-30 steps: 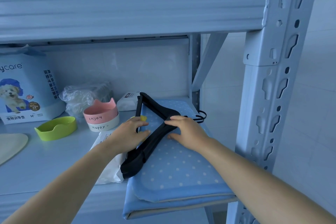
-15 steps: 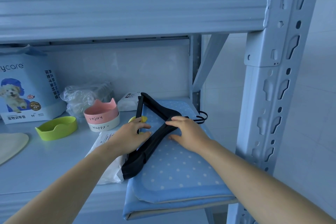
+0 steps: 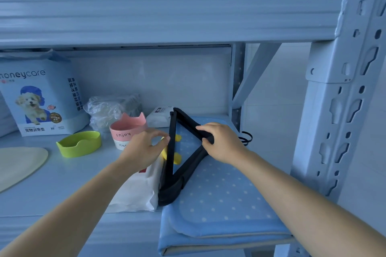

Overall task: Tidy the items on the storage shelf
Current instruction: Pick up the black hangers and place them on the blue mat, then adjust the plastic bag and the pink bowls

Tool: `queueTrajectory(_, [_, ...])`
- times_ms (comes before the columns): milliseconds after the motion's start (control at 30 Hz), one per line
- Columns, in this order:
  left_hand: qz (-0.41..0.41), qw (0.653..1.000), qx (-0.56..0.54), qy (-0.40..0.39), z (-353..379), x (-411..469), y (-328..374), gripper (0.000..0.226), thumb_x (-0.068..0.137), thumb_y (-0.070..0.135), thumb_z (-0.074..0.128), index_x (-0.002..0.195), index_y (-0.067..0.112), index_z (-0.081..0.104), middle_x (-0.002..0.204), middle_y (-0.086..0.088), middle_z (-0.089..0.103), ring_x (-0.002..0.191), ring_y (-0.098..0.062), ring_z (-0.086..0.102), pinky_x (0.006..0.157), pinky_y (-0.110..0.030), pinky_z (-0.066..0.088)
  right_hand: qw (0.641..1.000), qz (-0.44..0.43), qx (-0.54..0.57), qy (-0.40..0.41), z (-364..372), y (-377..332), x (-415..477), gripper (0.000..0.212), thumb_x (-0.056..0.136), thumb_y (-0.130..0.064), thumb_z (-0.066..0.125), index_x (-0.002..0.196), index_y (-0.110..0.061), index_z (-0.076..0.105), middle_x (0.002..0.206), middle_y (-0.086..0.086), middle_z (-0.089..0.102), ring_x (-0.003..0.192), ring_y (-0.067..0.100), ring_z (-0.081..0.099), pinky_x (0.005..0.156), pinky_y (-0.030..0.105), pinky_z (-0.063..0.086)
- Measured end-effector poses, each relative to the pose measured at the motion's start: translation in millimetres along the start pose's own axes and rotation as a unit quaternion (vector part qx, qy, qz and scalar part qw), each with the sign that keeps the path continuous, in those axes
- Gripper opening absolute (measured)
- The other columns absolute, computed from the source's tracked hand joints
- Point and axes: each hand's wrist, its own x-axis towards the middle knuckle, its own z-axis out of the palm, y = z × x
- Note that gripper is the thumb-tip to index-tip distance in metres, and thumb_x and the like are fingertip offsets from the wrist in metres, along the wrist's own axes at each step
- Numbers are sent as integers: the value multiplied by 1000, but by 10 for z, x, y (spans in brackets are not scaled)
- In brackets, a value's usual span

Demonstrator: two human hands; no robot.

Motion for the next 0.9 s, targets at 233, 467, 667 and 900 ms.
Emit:
queueTrajectory(233, [1, 999, 17, 32, -350, 172, -382, 21, 90, 31, 56, 106, 25, 68, 108, 5, 66, 98, -15, 61, 86, -27, 42, 999, -27, -17, -17, 150, -358, 420, 37, 90, -23, 55, 127, -21, 56, 129, -3, 57, 120, 17, 50, 99, 33, 43])
queueTrajectory(467, [21, 997, 55, 43, -728, 506, -944, 25, 86, 26, 59, 110, 29, 66, 121, 6, 61, 109, -18, 54, 82, -23, 36, 999, -19, -47, -11, 419, -749, 1006, 34, 87, -21, 59, 122, -18, 61, 115, 3, 64, 107, 19, 57, 85, 22, 40])
queueTrajectory(667, [23, 996, 73, -35, -915, 782, -1489, 31, 76, 39, 54, 104, 34, 65, 116, 8, 61, 102, -17, 56, 83, -29, 46, 998, 21, -46, -30, 756, -1084, 1470, 36, 86, -21, 62, 122, -19, 61, 120, 0, 63, 110, 14, 57, 89, 19, 40])
queueTrajectory(900, [114, 979, 92, -140, -757, 1020, -2104, 31, 80, 38, 65, 109, 46, 60, 107, 27, 60, 100, 4, 55, 70, -11, 38, 984, 90, -114, -99, 1161, -1213, 1767, 36, 85, -30, 63, 120, -28, 60, 120, -5, 60, 106, 15, 55, 82, 23, 39])
